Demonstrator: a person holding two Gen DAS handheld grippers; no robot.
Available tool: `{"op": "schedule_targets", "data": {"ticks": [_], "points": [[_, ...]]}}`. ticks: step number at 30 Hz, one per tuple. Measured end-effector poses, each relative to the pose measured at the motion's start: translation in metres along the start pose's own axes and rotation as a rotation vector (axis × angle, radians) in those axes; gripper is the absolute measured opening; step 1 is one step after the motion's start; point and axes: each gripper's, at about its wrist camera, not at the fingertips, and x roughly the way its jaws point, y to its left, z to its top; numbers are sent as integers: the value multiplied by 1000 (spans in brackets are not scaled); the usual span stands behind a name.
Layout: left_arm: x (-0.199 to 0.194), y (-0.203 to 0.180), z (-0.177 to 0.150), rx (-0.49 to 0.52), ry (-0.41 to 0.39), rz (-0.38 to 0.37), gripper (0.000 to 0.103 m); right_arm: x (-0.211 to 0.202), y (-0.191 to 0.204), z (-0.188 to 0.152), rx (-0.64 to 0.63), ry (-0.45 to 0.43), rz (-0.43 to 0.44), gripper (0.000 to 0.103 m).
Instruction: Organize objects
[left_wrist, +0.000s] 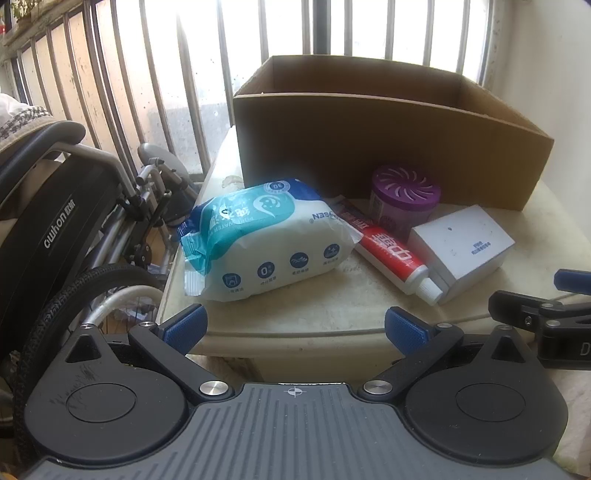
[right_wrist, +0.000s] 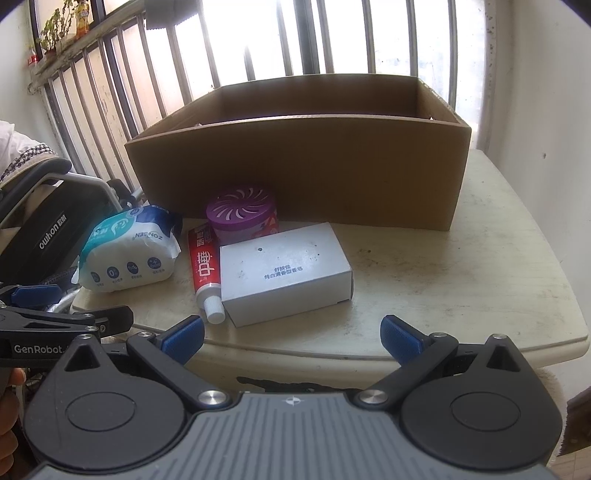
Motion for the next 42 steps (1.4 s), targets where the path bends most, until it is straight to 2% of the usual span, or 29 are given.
{"op": "schedule_targets", "data": {"ticks": [42], "points": [[5, -1, 0, 1, 15, 8, 103, 3, 2, 2, -32, 4, -4, 103]]}}
